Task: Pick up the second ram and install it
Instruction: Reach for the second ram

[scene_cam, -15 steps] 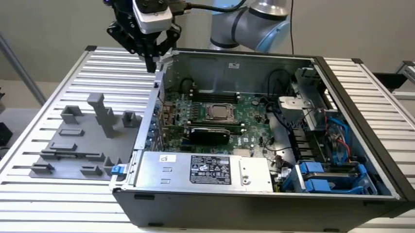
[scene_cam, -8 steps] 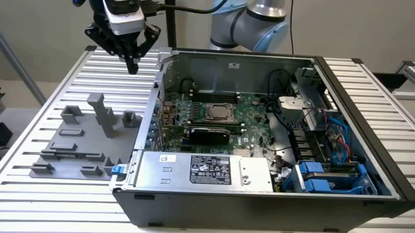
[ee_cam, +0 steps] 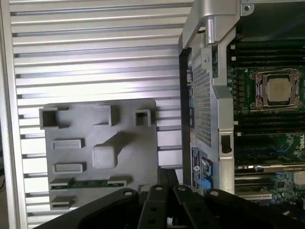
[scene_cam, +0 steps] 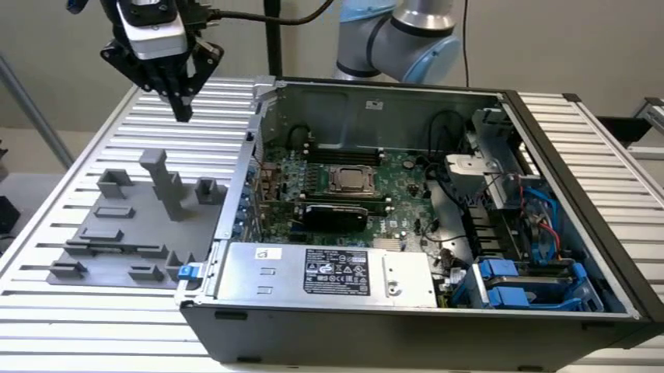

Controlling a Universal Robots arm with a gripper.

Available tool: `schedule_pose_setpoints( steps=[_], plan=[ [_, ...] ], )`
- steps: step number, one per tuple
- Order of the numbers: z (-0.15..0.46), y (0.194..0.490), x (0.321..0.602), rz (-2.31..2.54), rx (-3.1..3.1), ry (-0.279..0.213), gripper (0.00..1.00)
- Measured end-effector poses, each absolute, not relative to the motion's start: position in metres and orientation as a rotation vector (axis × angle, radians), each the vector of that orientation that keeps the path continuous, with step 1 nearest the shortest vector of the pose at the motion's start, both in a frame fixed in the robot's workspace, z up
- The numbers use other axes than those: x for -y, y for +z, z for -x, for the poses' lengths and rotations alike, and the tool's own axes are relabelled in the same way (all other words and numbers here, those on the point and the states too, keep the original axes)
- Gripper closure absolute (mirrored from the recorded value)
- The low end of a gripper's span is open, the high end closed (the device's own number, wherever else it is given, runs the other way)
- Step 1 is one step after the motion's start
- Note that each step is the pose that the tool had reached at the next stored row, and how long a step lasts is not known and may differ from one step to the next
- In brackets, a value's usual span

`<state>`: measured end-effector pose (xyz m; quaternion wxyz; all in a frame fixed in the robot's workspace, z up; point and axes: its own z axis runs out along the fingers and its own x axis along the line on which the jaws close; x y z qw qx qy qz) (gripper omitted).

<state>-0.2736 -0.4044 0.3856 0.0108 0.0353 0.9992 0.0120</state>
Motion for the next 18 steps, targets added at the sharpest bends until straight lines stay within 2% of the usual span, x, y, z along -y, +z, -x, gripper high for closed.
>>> schedule_pose_setpoints(
  steps=[18],
  plan=[
    [0.350, 0.370, 0.417, -0.110, -3.119, 0.032, 1.00]
  ],
)
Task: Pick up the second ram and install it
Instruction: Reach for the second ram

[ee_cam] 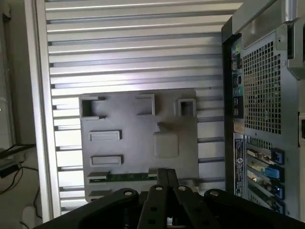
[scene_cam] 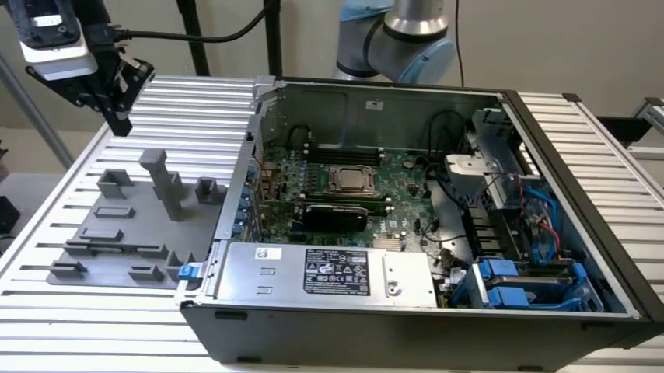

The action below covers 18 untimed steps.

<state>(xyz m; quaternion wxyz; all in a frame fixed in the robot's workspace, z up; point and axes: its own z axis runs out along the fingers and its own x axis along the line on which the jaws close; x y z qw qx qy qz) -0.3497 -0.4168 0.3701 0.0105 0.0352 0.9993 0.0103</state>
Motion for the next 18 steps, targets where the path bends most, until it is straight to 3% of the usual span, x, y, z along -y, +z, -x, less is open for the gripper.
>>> schedule_pose_setpoints(
  steps=[18],
  plan=[
    [0.394, 0.350, 0.437, -0.111, -3.136, 0.031, 1.00]
  ],
)
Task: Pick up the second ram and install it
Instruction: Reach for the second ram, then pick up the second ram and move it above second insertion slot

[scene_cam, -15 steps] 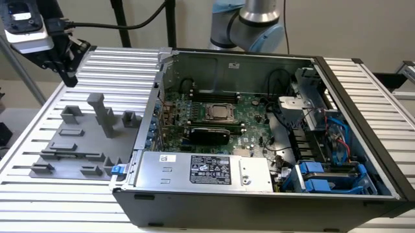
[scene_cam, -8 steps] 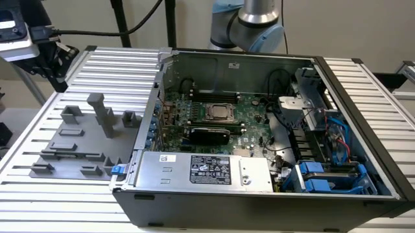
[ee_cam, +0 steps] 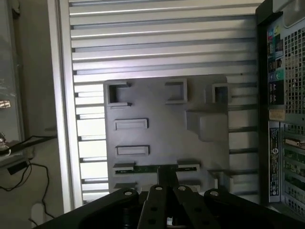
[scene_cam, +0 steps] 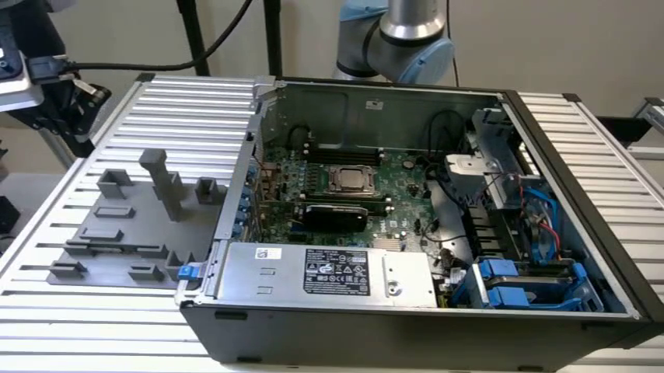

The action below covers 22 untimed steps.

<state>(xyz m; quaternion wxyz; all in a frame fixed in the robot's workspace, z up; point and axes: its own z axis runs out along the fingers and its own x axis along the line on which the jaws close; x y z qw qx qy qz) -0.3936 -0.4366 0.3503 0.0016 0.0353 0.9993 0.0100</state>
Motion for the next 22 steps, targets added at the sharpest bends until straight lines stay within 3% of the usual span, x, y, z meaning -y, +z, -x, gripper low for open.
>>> schedule_pose_setpoints(
  steps=[22],
  plan=[
    [0.3966, 0.3409, 0.4406, -0.073, -3.144, 0.026, 1.00]
  ],
)
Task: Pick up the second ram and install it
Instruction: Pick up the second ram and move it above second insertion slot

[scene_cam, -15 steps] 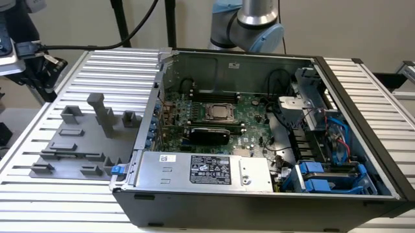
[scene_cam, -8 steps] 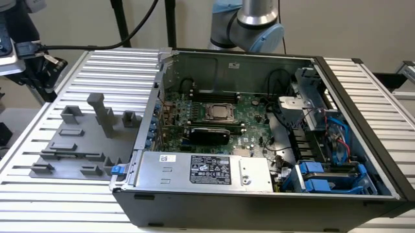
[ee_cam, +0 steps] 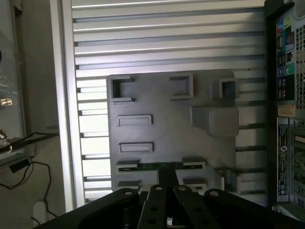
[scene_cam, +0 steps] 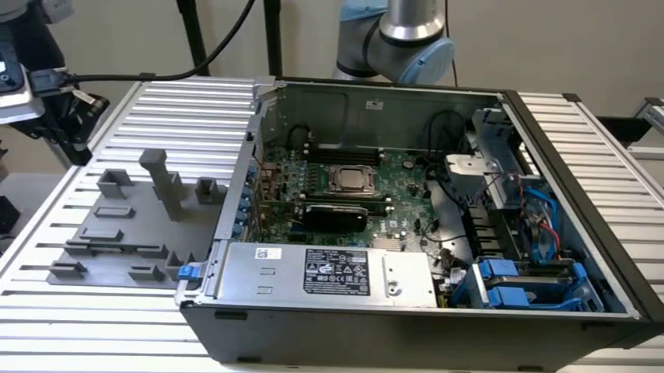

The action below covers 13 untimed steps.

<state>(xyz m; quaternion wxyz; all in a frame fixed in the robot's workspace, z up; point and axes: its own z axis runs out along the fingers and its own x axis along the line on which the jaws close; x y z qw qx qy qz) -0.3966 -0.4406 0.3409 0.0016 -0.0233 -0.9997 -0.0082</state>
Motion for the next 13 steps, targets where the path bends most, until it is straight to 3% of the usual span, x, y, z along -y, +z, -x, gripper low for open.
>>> schedule_pose_setpoints(
  steps=[13],
  plan=[
    [0.397, 0.328, 0.441, -0.297, 3.122, -0.025, 1.00]
  ],
)
